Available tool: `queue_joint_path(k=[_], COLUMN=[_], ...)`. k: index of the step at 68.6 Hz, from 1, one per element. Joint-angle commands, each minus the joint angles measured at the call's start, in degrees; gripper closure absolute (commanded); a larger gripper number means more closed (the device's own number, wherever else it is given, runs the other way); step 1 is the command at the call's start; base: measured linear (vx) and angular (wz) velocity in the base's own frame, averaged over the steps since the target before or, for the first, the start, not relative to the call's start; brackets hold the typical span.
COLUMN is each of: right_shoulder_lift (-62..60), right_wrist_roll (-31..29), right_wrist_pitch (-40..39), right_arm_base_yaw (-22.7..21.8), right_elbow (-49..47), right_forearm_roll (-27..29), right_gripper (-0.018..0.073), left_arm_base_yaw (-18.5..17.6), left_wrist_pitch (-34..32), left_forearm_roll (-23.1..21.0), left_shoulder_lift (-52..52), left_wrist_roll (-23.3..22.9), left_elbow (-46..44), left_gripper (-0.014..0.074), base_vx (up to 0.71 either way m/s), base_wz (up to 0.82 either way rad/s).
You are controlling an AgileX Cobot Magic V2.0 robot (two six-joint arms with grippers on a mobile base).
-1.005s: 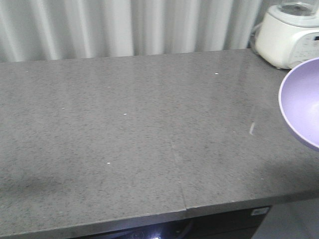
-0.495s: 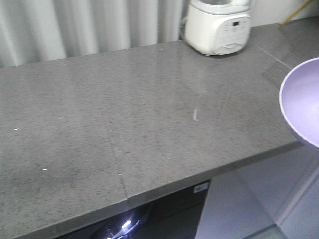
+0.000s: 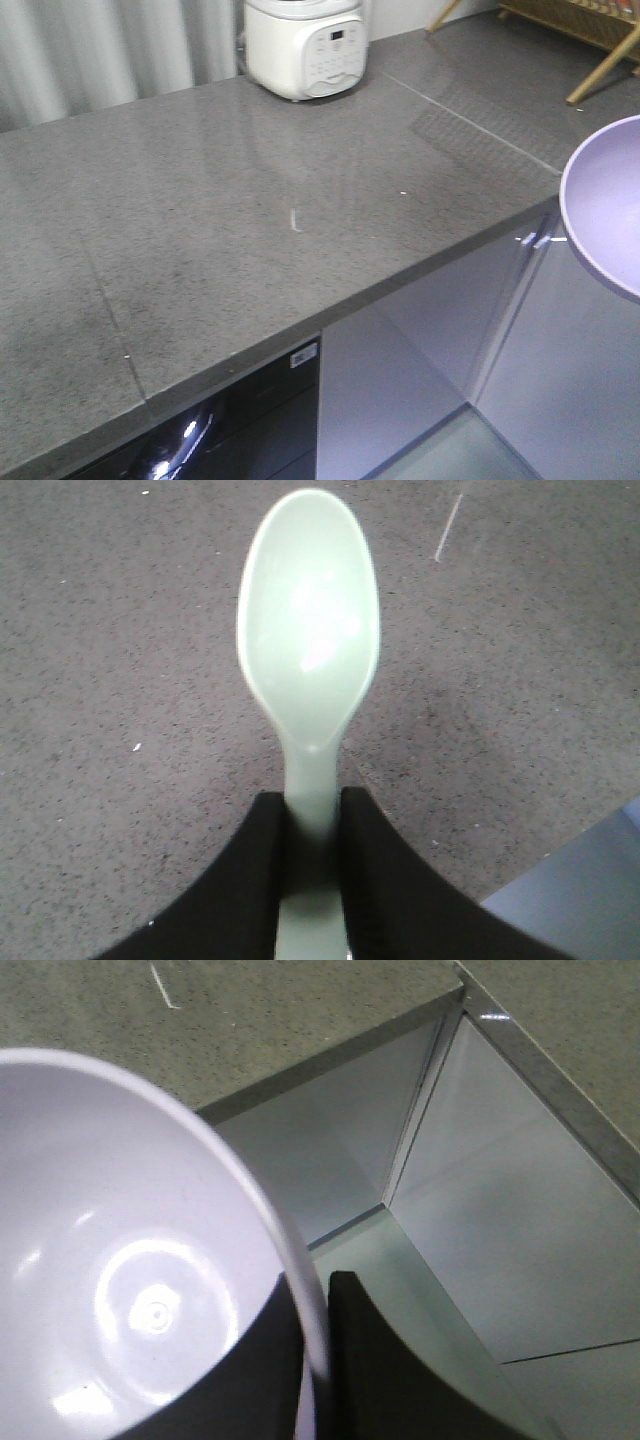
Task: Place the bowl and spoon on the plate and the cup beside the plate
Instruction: 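Drive the base, carrying spoon and bowl, toward the light blue plate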
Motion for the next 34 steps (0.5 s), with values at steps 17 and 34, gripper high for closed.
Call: queue_joint_path(k=[17,34], right_shoulder_lift=[-0.52,-0.52], right_wrist_roll=[-0.37,-0.37], right_wrist_pitch=[-3.33,-3.33], right_arm_base_yaw=[-0.21,-0.21], right_elbow=[-1.54,-1.54], right_forearm_roll=[0.18,0.18], right_gripper=[0.0566,0.0566], left_arm_base_yaw=[-0.4,-0.4], left_wrist_pitch=[-1.39,-1.39], left_forearm_roll=[0.39,0.39], left_shoulder_lift=[-0.91,-0.91], left_wrist_roll=[-0.1,-0.1], left_elbow=[-1.31,-1.31], left_gripper=[0.0603,0.0603], base_vx=[-0.02,0.0], base_wz=[-0.37,-0.37])
